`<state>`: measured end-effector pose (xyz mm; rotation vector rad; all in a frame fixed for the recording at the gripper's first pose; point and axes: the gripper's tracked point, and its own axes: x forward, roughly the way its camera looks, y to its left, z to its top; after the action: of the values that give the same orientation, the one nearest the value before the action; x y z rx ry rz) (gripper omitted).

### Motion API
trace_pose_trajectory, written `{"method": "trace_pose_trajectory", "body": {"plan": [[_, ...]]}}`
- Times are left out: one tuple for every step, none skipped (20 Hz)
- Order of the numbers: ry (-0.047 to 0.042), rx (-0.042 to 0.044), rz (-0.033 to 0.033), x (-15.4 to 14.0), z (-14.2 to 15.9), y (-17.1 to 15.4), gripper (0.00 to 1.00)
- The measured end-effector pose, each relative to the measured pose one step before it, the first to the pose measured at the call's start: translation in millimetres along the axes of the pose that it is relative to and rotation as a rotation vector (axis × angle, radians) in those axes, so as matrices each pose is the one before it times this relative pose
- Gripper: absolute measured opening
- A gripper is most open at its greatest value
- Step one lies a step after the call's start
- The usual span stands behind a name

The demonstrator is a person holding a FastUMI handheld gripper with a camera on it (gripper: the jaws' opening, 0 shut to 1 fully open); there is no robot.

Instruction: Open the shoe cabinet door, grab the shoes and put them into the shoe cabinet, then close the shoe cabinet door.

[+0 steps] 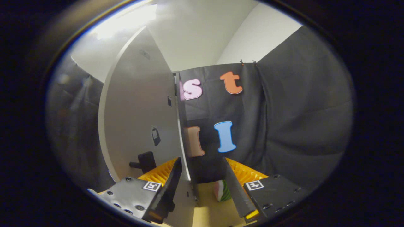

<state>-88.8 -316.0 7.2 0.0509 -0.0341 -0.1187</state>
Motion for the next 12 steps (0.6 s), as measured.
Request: {"method": "trace_pose_trajectory", "body": {"plan": [[-0.00177, 0.00758, 0.01970, 1.01, -2.76, 9.83, 0.82], [-0.00156, 0.00876, 0.01826, 0.28, -1.16, 9.59, 0.82], [-0.00136, 0.00674, 0.01655, 1.00, -2.78, 9.97, 0.82], [-0.00557, 0.00590, 0.01210, 1.46, -0.12, 9.16, 0.82], [-0.00882, 0.00588, 0.00527, 3.46, 0.83, 7.65, 0.82], [-0.00752, 0.01028, 0.00130, 2.74, -0.69, 7.12, 0.82], [-0.00517, 0.01508, 0.00097, 3.28, -1.94, 7.19, 0.82], [-0.00717, 0.01545, 0.00366, 3.98, -0.98, 6.90, 0.82], [-0.00614, 0.01342, 0.00609, 4.35, -1.01, 8.96, 0.82], [-0.00609, 0.01197, 0.00739, 4.63, -0.96, 7.97, 0.82], [-0.00456, 0.01104, 0.01008, 5.41, -1.98, 7.84, 0.82], [-0.00705, 0.00934, 0.01341, 5.47, -2.56, 9.12, 0.82]]}}
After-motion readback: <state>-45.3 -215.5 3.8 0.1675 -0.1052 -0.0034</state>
